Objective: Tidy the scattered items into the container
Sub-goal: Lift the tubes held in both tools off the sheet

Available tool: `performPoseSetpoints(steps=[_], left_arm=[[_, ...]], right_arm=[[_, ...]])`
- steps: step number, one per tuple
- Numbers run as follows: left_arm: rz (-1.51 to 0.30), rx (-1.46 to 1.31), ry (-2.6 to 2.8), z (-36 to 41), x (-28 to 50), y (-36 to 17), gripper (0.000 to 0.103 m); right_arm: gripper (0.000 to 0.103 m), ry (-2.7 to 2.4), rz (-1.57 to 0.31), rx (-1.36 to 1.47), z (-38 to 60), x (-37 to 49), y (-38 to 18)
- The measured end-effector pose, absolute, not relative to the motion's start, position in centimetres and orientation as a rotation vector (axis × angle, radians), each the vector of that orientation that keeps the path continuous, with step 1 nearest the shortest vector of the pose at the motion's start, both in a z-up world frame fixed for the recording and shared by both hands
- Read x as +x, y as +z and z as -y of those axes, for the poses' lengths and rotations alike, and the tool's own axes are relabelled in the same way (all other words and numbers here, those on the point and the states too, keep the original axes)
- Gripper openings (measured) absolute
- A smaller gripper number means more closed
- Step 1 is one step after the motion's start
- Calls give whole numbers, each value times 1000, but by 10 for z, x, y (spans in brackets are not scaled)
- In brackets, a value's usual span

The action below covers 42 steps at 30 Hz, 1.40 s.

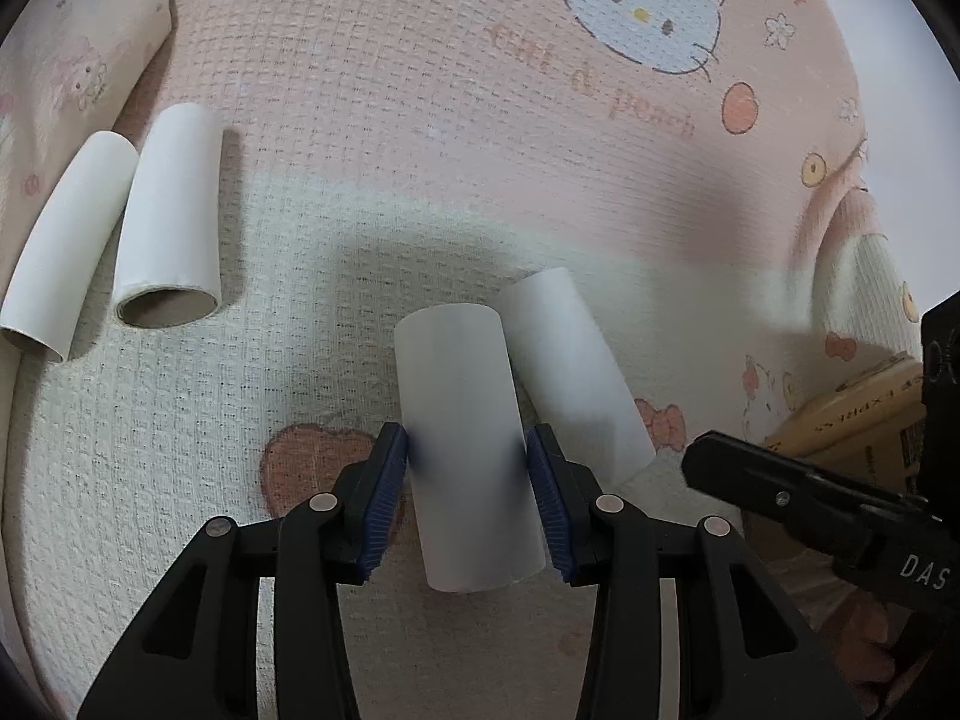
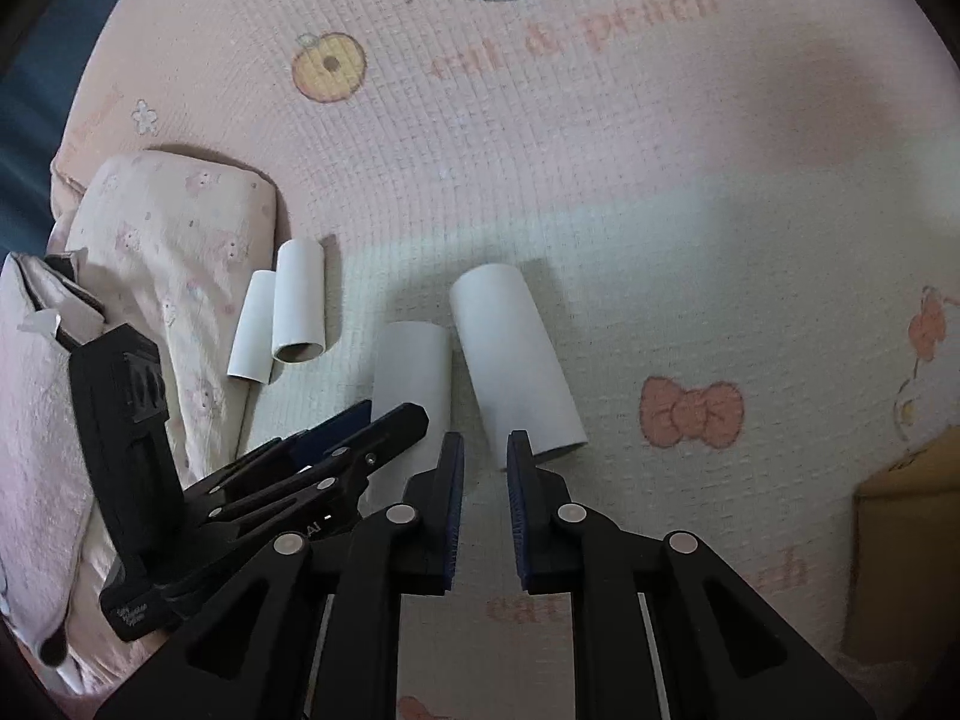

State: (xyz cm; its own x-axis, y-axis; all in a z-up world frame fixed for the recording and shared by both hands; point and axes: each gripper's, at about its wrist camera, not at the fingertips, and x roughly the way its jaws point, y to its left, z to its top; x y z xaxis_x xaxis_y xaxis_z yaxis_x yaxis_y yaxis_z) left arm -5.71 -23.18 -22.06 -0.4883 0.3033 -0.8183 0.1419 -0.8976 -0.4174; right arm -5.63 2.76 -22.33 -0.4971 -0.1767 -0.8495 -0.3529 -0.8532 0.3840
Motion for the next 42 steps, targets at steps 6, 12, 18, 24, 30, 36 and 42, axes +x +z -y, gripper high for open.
performPoseSetpoints(steps=[6, 12, 18, 24, 30, 36, 42], left_arm=[[701, -1595, 2511, 239, -62, -225, 61], [800, -1603, 2439, 246, -62, -236, 61], [805, -1607, 2454, 245, -74, -235, 49], [814, -1610, 2444, 247, -81, -236, 48], [789, -1625, 2508, 255, -88, -232, 48], [858, -1619, 2465, 262, -90, -237, 48], [963, -1608, 2410, 275, -78, -241, 48]], right_arm=[[68, 2495, -621, -1515, -26, -67, -225], [67, 2547, -492, -1533, -21, -82, -233], [67, 2507, -569, -1566, -31, -97, -246], [66, 2497, -624, -1585, -36, -109, -253], [63, 2477, -619, -1602, -32, -125, -259], [52, 2477, -793, -1624, -35, -129, -268], [50, 2421, -738, -1690, -27, -127, -280]])
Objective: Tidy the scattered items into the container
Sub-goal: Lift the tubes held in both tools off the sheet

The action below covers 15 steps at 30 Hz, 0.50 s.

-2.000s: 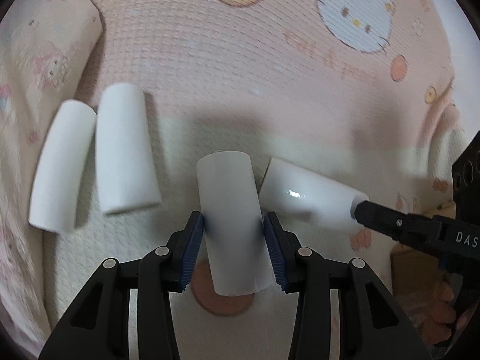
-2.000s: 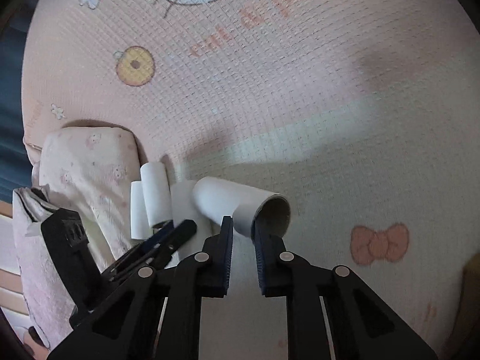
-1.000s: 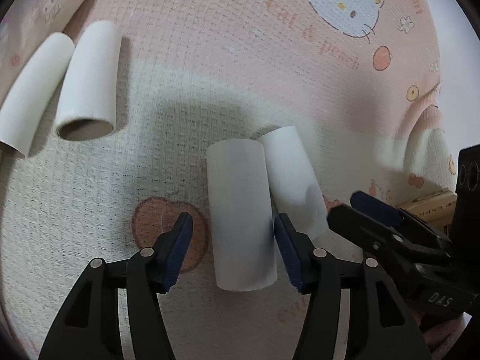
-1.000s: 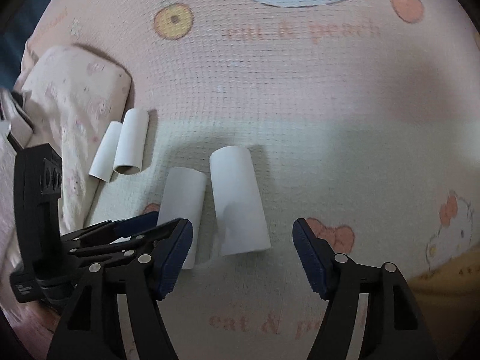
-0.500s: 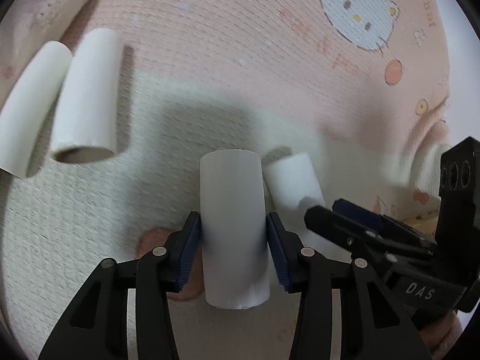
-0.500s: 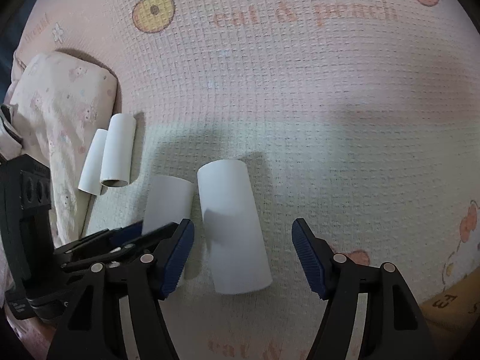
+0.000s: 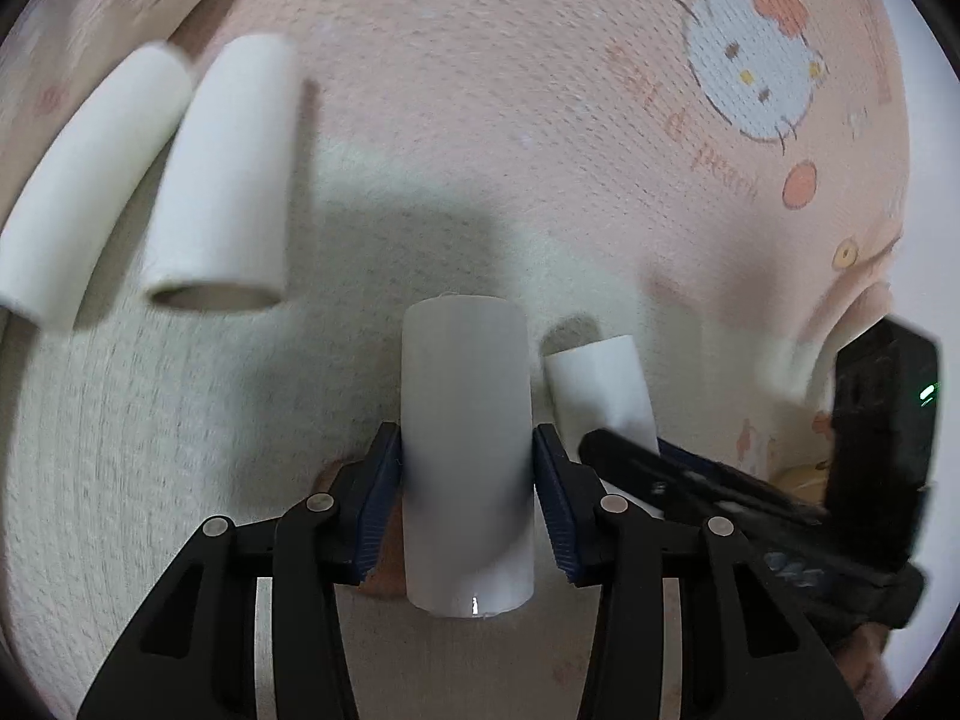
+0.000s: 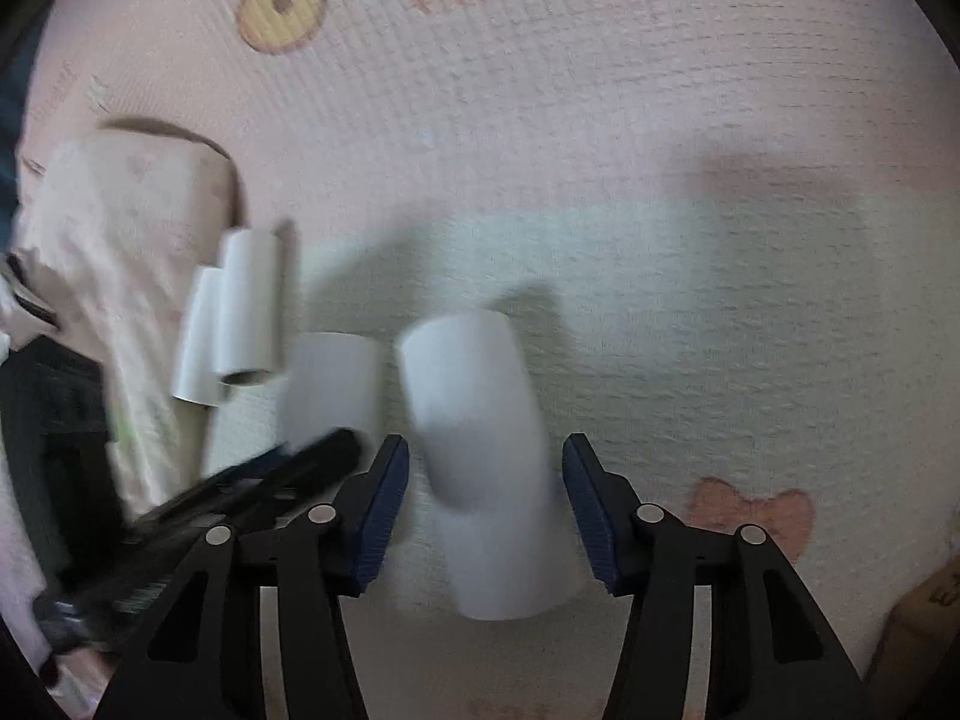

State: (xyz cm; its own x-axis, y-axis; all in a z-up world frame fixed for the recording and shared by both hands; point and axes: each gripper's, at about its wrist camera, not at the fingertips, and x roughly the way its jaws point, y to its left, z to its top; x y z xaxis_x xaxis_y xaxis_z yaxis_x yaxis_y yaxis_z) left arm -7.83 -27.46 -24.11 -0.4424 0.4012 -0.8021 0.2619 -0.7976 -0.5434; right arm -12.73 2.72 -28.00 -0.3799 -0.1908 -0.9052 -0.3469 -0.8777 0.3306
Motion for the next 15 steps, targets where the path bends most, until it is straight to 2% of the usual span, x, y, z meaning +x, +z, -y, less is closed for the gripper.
performPoseSetpoints(steps=[4, 7, 11, 15], left_arm=[[1104, -1595, 2353, 290, -66, -247, 48], [1158, -1589, 2325, 296, -64, -249, 48], [1098, -1602, 2319, 290, -61, -244, 48], [1021, -1613, 2351, 285, -55, -239, 48]], right_arm=[[49, 2431, -606, -1689, -15, -126, -282], [44, 2426, -522, -1690, -7, -128, -281], [42, 2406, -604, -1705, -6, -125, -279], [42, 2393, -584, -1718, -5, -120, -276]])
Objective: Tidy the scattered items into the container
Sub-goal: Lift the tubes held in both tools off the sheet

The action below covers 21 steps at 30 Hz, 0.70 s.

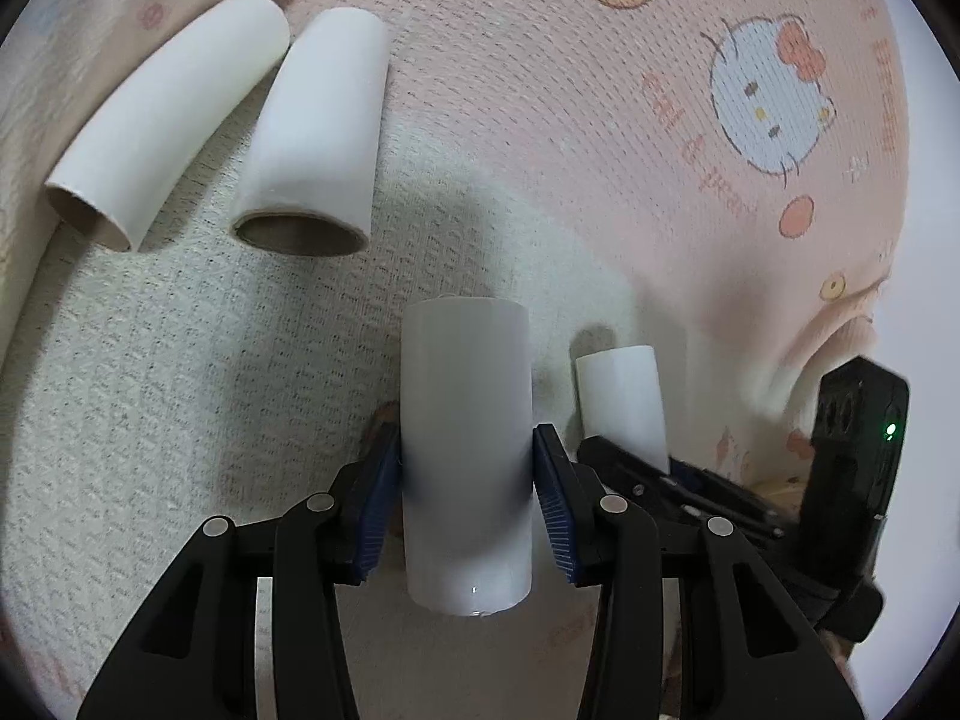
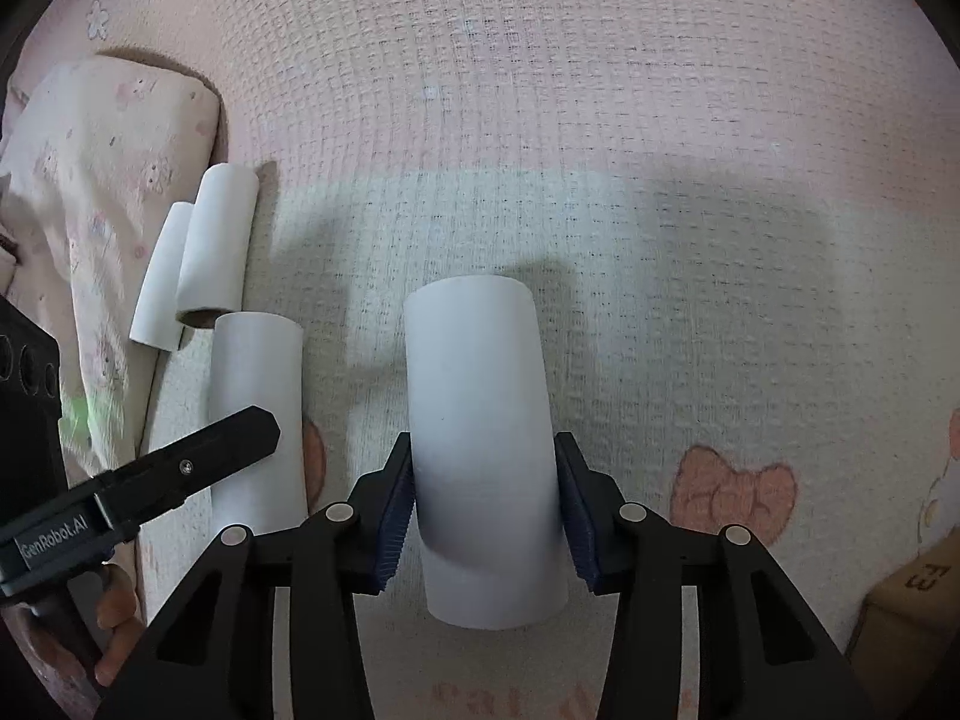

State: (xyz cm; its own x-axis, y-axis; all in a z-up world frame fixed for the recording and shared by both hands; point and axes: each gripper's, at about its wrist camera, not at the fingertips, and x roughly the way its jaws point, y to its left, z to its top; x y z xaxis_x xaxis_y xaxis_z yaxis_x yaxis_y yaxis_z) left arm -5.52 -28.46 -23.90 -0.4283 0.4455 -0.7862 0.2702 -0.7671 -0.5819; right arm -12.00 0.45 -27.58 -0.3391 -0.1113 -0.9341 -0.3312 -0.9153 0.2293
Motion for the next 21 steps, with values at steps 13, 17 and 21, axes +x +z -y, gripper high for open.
performPoseSetpoints(steps=[13, 17, 21], left_arm=[[635, -1407, 2662, 259, -28, -173, 48], [595, -1324, 2675, 249, -12, -153, 48], [578, -1276, 2649, 246, -1, -138, 47]], right_arm=[[41, 2449, -558, -1585, 17, -87, -226], [41, 2515, -493, -1506, 29, -75, -199], [41, 2525, -468, -1456, 37, -67, -178]])
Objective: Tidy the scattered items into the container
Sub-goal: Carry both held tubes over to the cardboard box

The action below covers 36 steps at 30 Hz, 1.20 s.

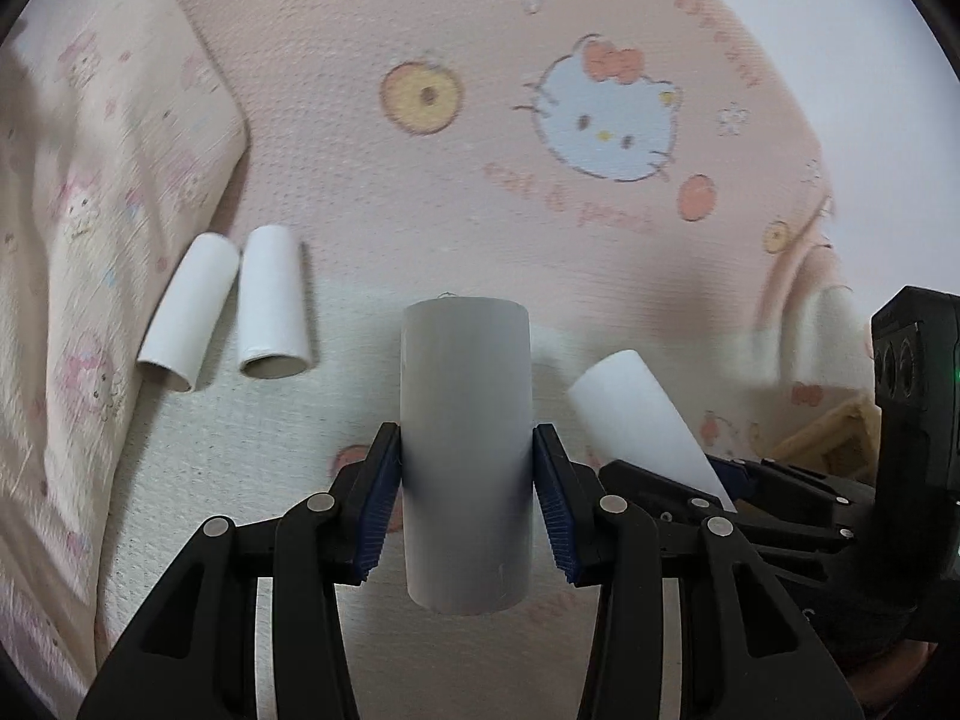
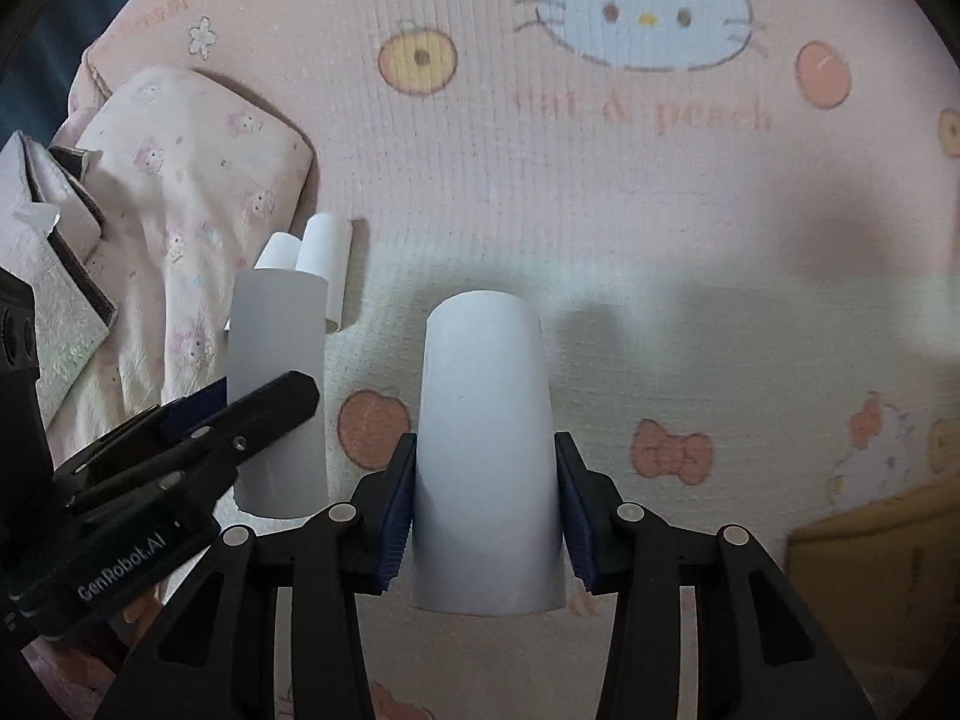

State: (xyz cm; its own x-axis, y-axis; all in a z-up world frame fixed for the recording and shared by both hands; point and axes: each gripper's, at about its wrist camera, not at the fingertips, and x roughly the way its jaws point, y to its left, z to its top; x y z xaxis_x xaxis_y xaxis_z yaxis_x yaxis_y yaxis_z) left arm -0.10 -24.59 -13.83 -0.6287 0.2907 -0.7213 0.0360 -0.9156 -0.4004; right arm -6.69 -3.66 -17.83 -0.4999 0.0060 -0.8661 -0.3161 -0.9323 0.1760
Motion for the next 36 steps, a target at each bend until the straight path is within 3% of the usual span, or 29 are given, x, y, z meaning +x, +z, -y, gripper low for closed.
performPoseSetpoints(steps=[9, 14, 23, 29, 36], left_arm=[[508, -1200, 2574, 217, 7, -112, 47], [420, -1160, 2547, 190, 13, -97, 47], [314, -1085, 2498, 150, 33, -62, 47], [258, -1034, 2458, 121, 41, -45, 47], [154, -976, 2390, 82, 49, -30, 48]], right_arm=[[41, 2482, -643, -1346, 11, -23, -154], [41, 2486, -561, -1246, 10, -2, -134], [41, 2501, -597, -1095, 2, 42, -96], [41, 2471, -821, -1018, -14, 73, -81], [41, 2459, -807, -909, -28, 106, -58]])
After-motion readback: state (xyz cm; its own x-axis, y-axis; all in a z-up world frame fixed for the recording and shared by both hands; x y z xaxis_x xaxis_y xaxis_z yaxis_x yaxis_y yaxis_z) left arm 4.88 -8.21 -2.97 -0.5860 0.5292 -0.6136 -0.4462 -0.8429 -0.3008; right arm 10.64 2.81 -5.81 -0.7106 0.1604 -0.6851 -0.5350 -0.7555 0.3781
